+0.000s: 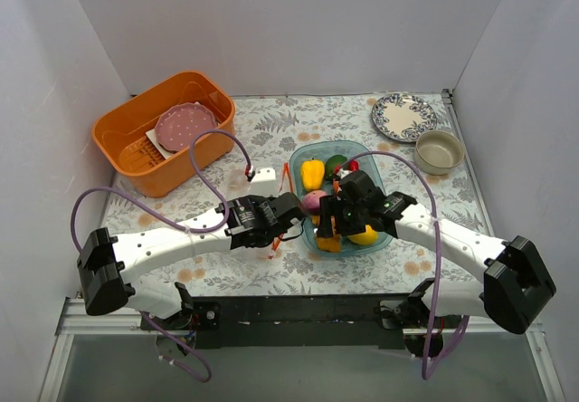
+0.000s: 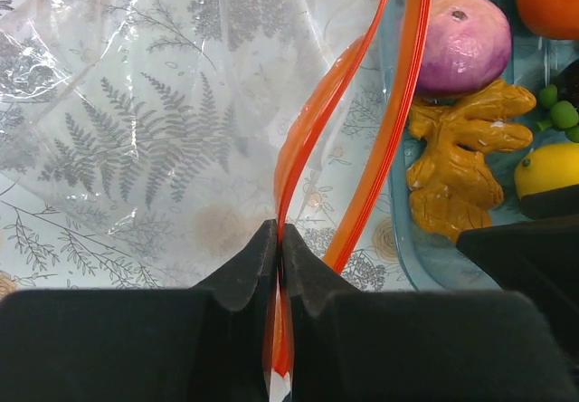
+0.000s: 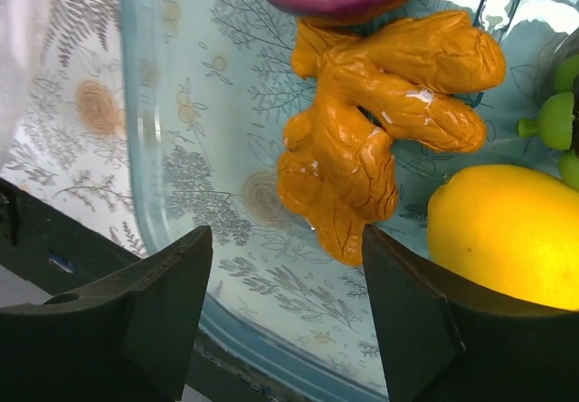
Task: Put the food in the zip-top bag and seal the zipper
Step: Pick up the fake vegetable from the bin.
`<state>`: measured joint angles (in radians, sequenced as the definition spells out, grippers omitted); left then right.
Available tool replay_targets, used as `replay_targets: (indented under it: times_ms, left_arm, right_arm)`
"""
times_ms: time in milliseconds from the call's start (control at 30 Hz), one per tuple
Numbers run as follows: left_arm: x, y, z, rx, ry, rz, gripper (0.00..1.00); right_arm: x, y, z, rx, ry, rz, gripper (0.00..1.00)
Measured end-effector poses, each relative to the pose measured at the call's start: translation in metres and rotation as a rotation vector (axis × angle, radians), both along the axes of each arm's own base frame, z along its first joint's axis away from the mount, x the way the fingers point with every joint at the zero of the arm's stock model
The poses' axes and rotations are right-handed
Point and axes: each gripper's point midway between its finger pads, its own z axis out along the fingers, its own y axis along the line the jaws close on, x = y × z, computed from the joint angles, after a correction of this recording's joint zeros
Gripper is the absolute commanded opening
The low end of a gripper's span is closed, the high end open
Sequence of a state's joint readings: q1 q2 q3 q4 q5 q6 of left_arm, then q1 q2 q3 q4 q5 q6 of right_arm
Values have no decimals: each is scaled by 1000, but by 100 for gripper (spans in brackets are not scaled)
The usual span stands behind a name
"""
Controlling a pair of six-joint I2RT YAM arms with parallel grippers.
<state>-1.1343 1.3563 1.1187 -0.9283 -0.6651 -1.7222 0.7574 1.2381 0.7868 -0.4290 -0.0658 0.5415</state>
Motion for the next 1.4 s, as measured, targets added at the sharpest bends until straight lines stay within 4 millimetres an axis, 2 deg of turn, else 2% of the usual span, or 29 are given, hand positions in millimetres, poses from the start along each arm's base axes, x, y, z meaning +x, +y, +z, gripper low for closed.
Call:
replay_targets:
  times_ms: [267,600,700,733,867,900,933,1000,1033,1300,1333,1400]
  left_arm:
    - [-1,-1,-4,-13,16,-12,13]
    - [-1,3,-5,-14,22,-11,14]
    - [-1,3,-5,-15,20,-14,14]
    - [-1,3,-5,-15,20,-15,14]
    - [0,2,-5,-15,18,-17,14]
    - [0,2,-5,-16,18,-17,14]
    - [0,2,-5,-18,17,-16,14]
    - [0,3,-6,-16,18,-15,14]
    - [0,4,-6,-14,19,-15,14]
    - [-1,4,-7,-14,22,-16,15]
    - [-1,4,-7,-13,22,-16,28]
    - [-1,4,-8,-10,25,-23,36]
  right_arm:
    - [3,-9,-32,-101,51,16,76]
    - [13,-10,-49,-137,78,23,73]
    - [14,-7,-49,-119,78,25,64]
    - [14,-6,-49,-111,78,28,56]
    - [12,-3,-53,-82,86,36,38]
    - [11,-3,-54,-79,91,37,25]
    - [10,-3,-54,-73,97,35,17]
    - [12,-1,-52,-52,98,35,9]
    - [12,1,-50,-36,97,36,2]
    - [15,6,-39,11,73,32,1]
    - [15,6,-38,12,71,31,1]
    - [15,5,-36,11,65,27,1]
